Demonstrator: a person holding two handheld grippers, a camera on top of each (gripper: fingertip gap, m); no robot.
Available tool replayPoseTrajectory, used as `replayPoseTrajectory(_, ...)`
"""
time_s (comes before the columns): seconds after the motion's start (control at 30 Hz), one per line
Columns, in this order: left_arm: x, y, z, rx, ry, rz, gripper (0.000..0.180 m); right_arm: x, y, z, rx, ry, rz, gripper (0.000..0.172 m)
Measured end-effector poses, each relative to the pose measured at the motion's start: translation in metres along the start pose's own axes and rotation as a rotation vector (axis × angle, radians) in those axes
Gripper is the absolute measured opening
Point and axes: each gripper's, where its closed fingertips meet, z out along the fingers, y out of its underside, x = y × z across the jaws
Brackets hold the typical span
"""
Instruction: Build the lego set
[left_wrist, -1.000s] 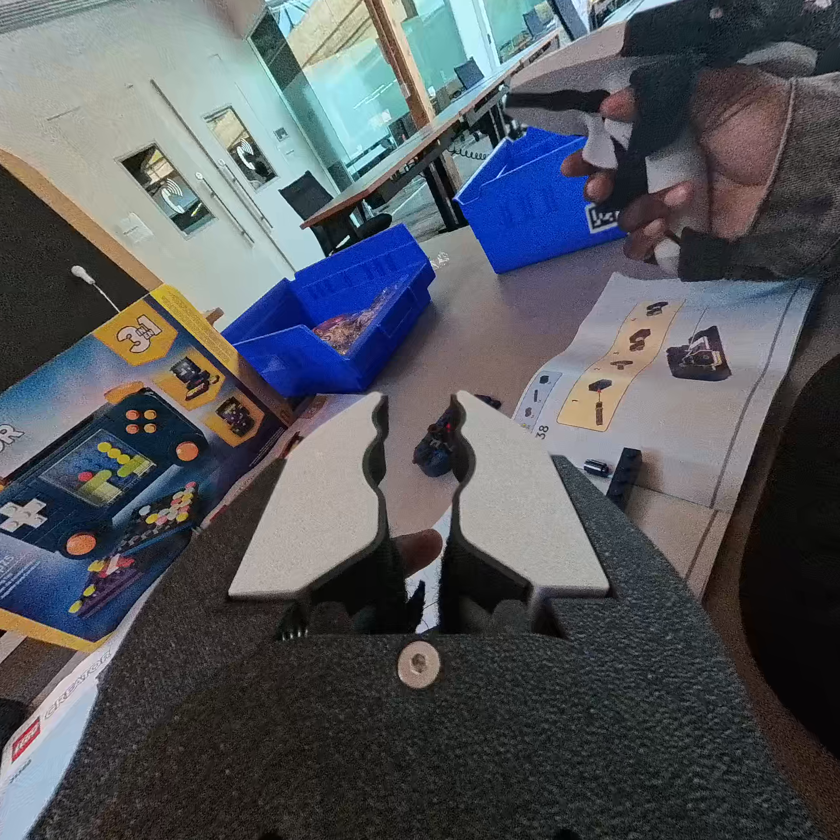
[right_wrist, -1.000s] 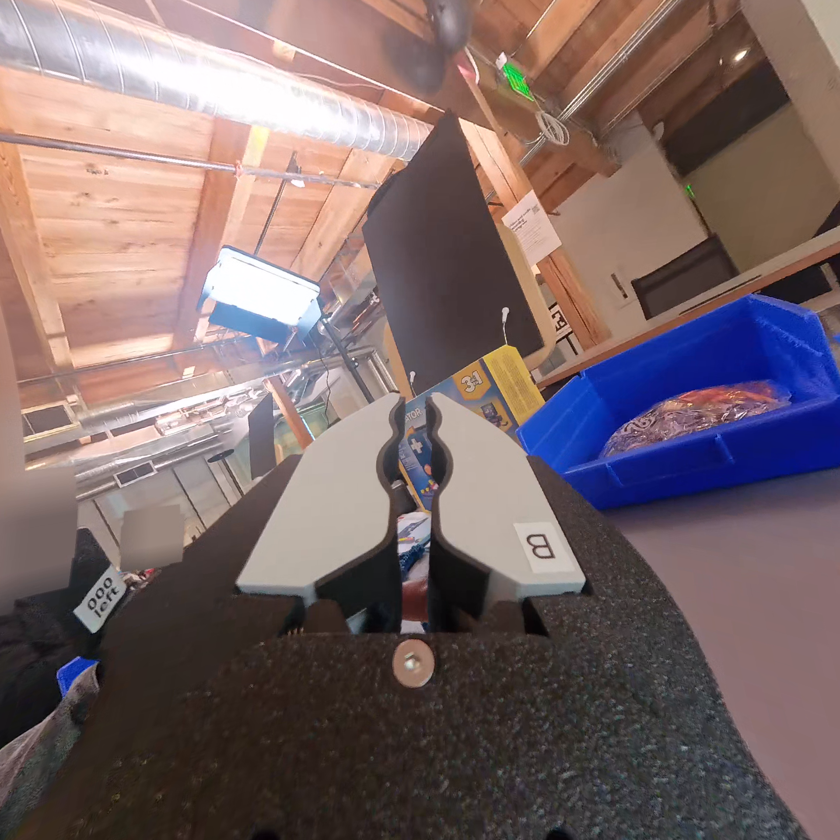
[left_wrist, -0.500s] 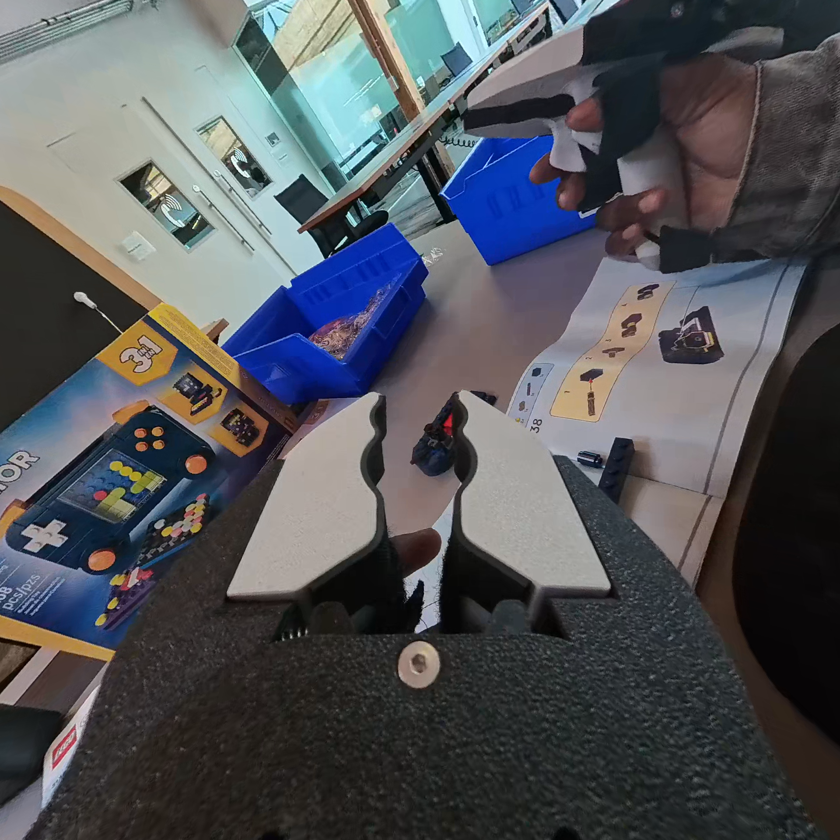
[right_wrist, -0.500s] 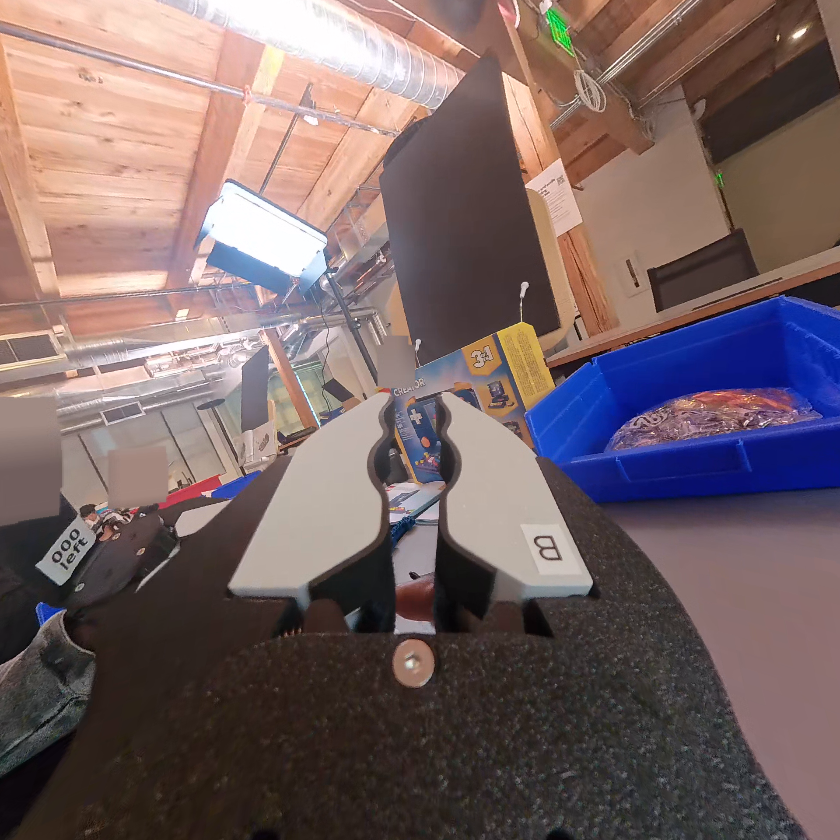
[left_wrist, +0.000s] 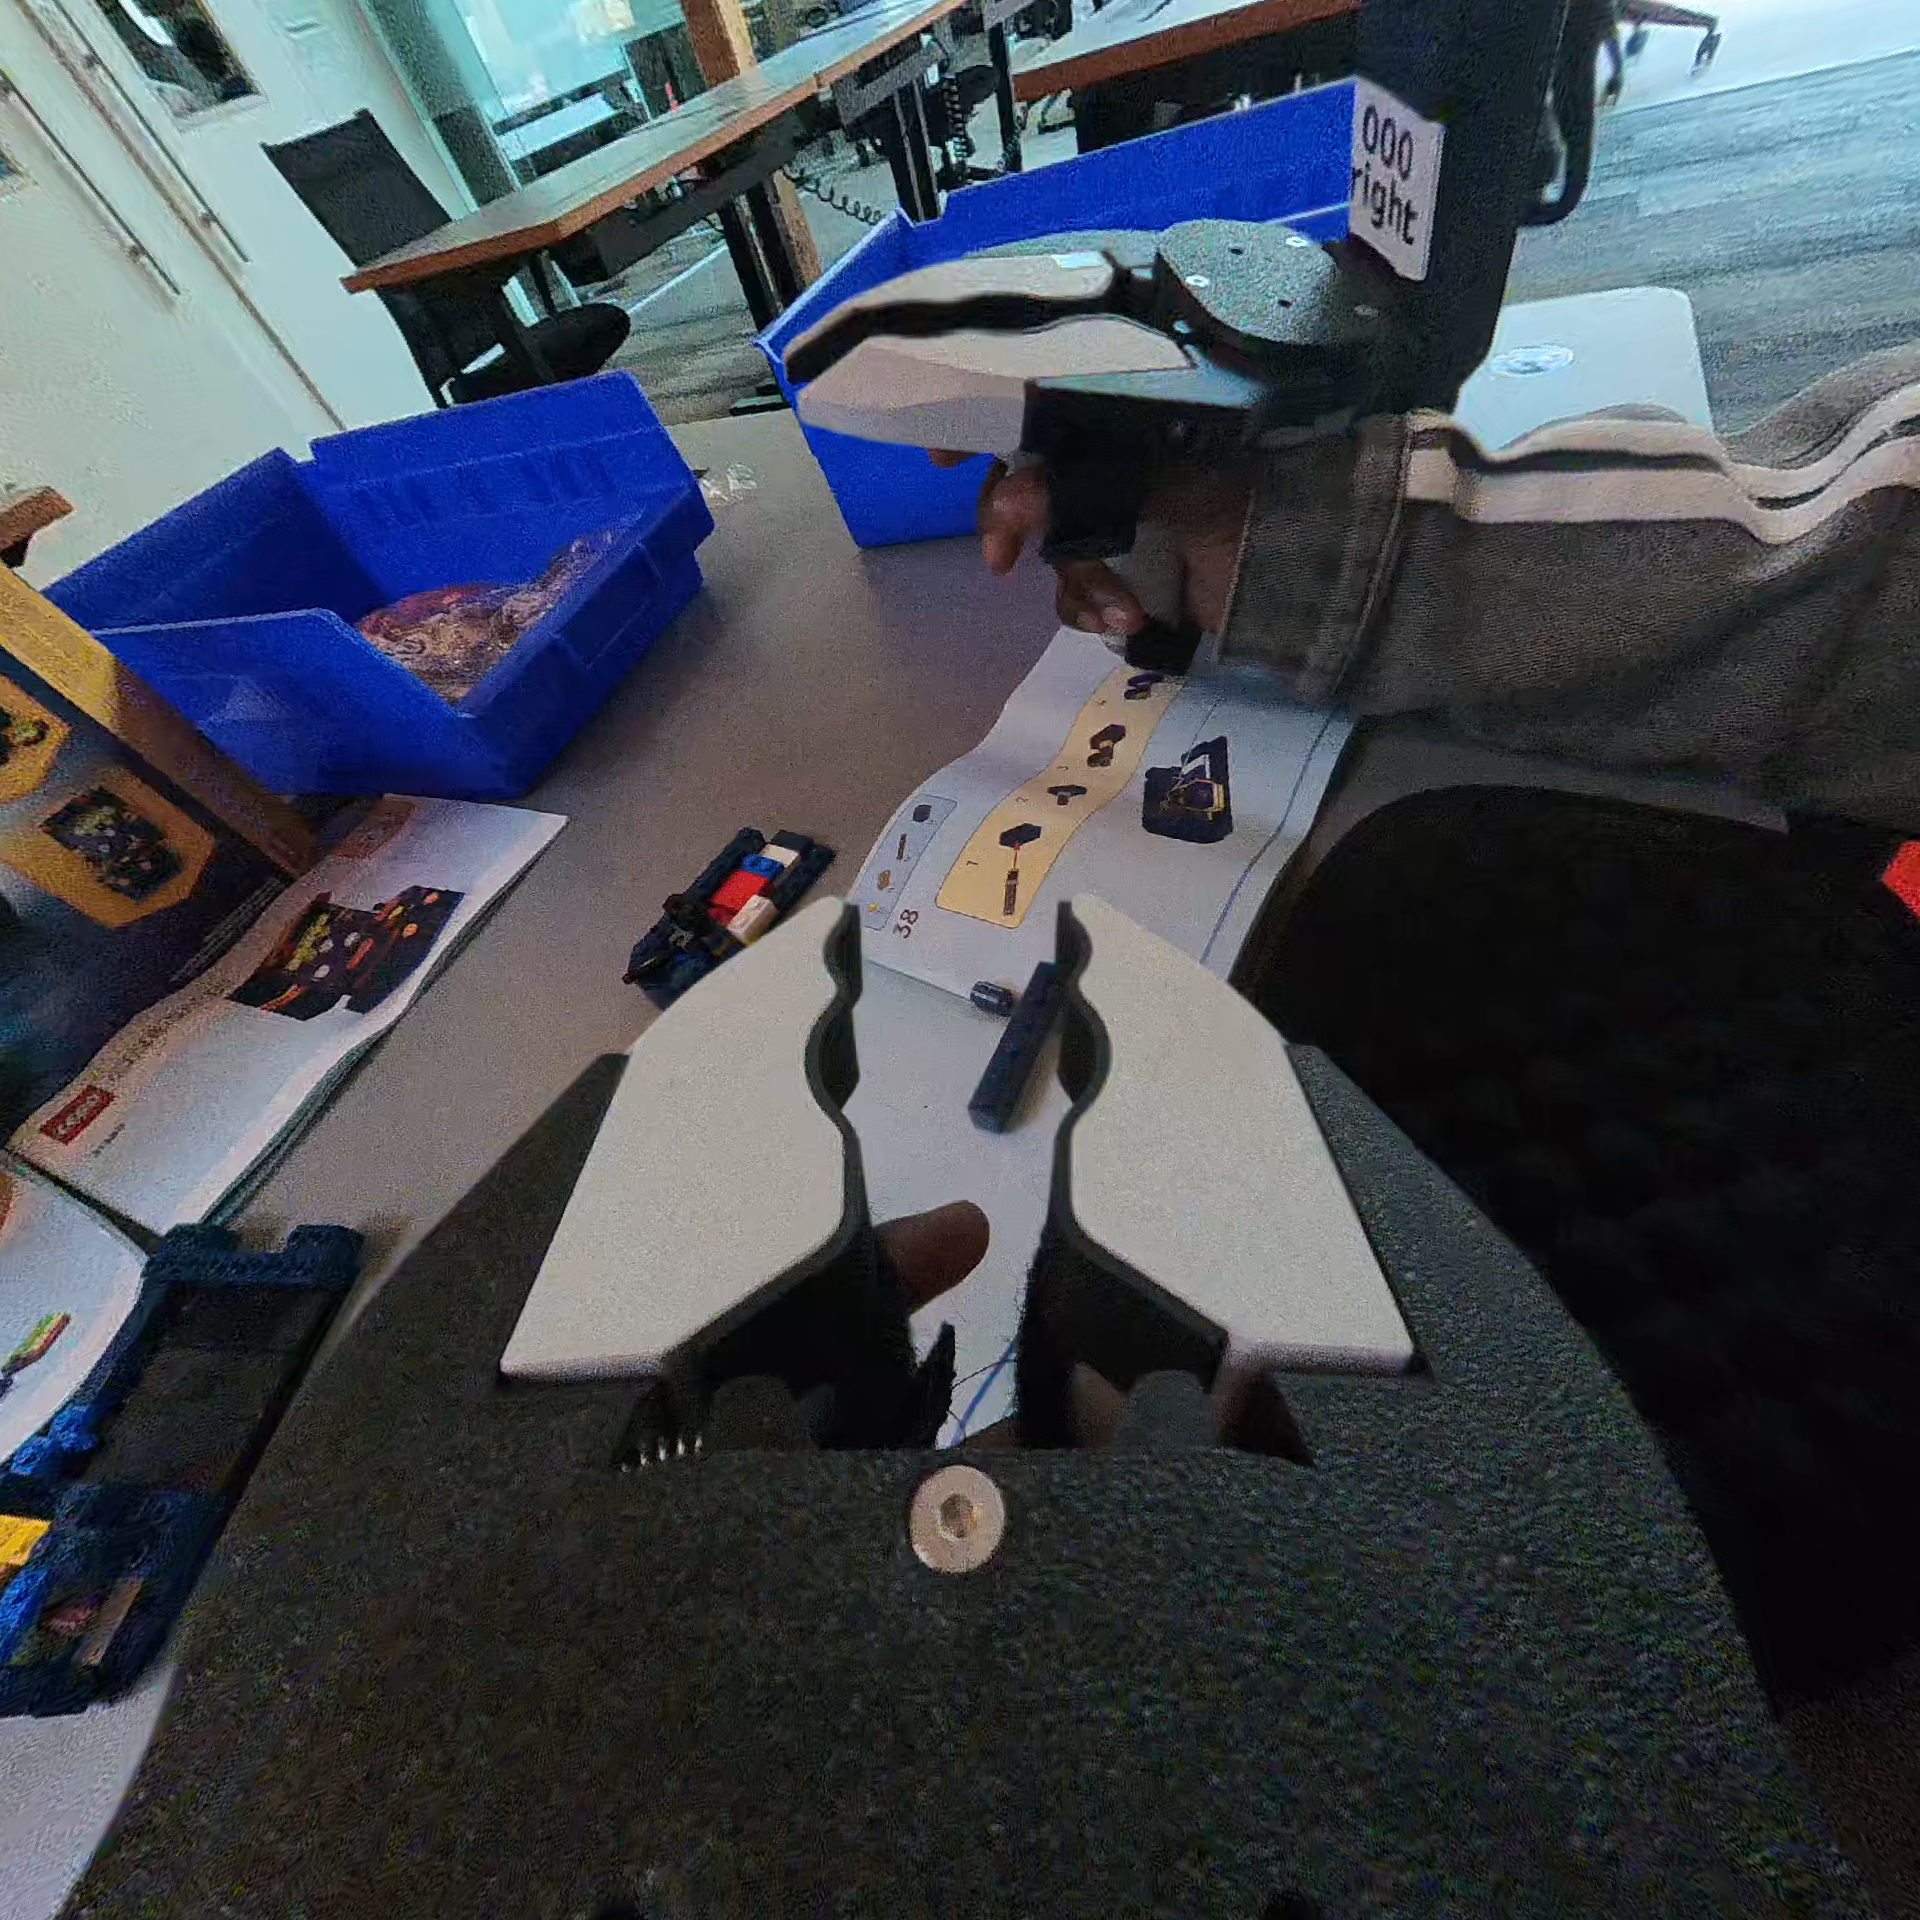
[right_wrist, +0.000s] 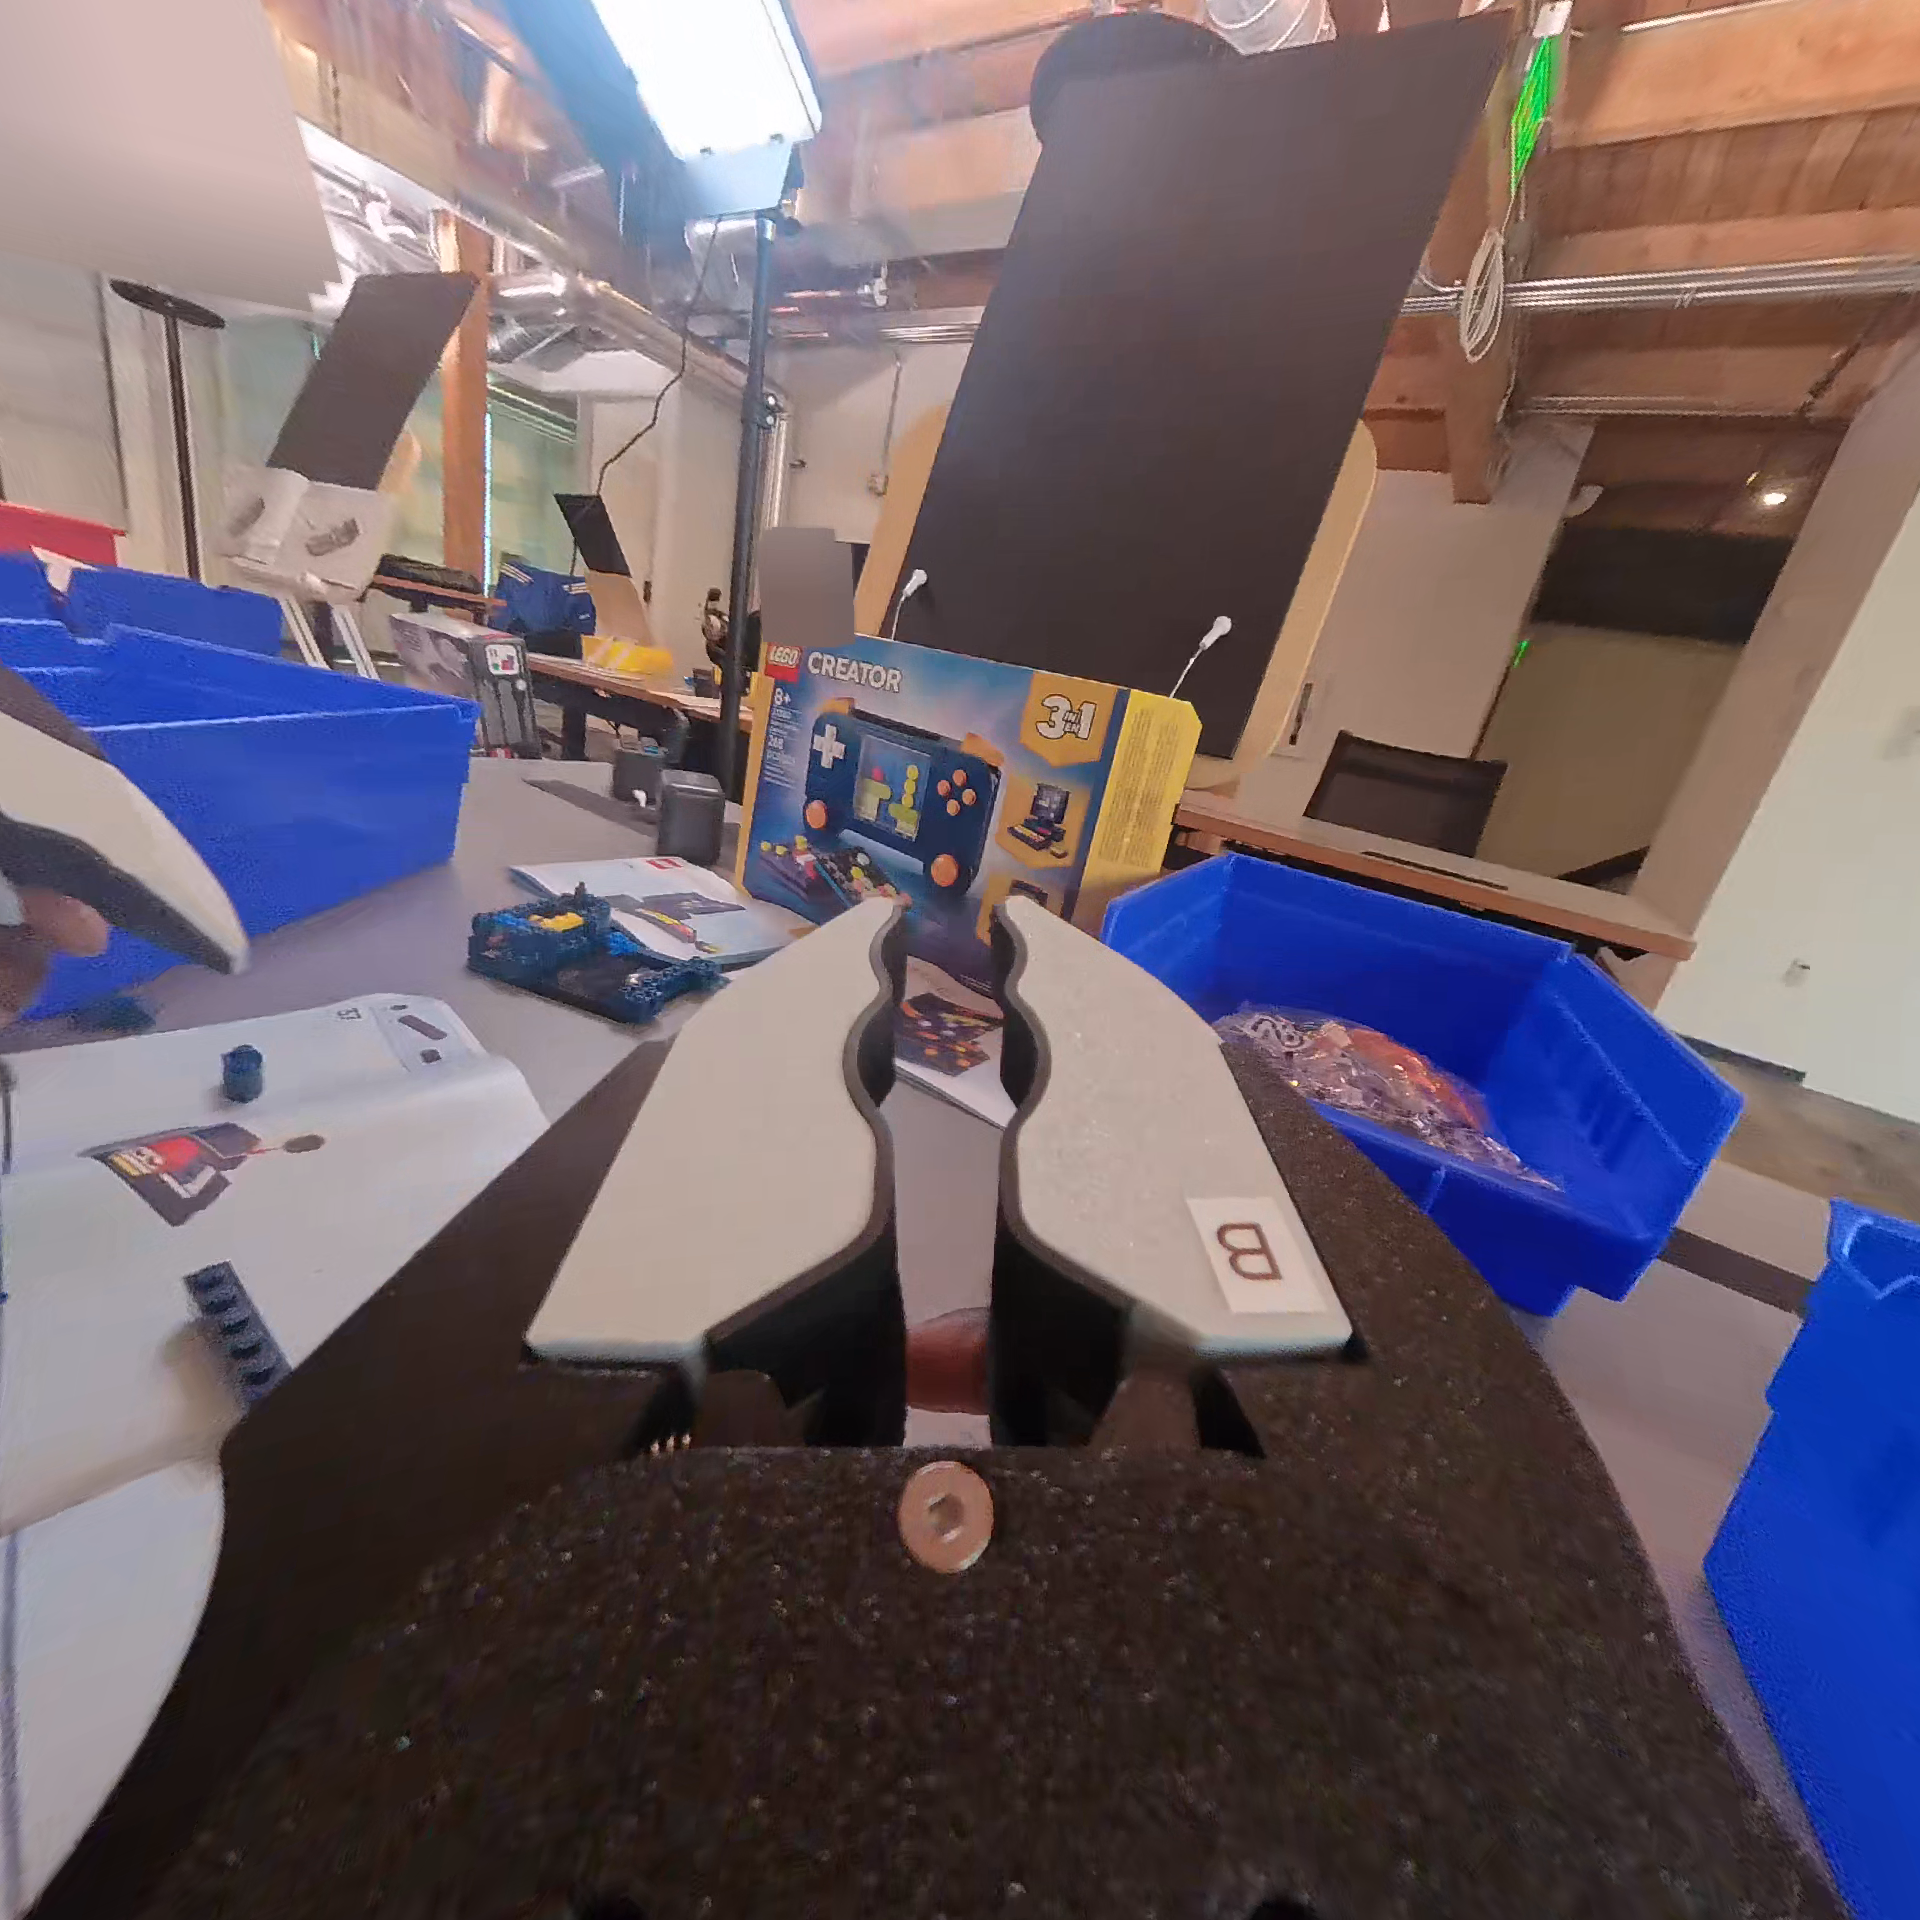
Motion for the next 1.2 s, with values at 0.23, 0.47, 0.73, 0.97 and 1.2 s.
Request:
replayPoseTrajectory(0.23, 0.003, 0.011, -0.004, -0.075, 0.037, 0.064, 0.038, 0.013, 0.014, -0.001, -0.037, 0.049, -0.024, 0.015)
replayPoseTrajectory(0.47, 0.017, 0.007, -0.005, -0.057, 0.109, 0.066, 0.039, 0.021, 0.018, -0.002, -0.032, 0.070, 0.017, 0.015)
replayPoseTrajectory(0.73, 0.023, 0.012, -0.003, -0.077, 0.126, 0.133, 0.041, 0.013, 0.019, 0.003, -0.052, 0.034, 0.003, 0.015)
replayPoseTrajectory(0.97, 0.005, 0.022, -0.008, -0.129, 0.059, 0.155, 0.049, -0.001, 0.014, 0.006, -0.063, -0.009, -0.058, 0.015)
replayPoseTrajectory(1.2, -0.064, 0.024, -0.137, -0.285, 0.049, 0.097, 0.045, -0.002, -0.010, -0.003, 0.044, -0.027, 0.048, 0.015)
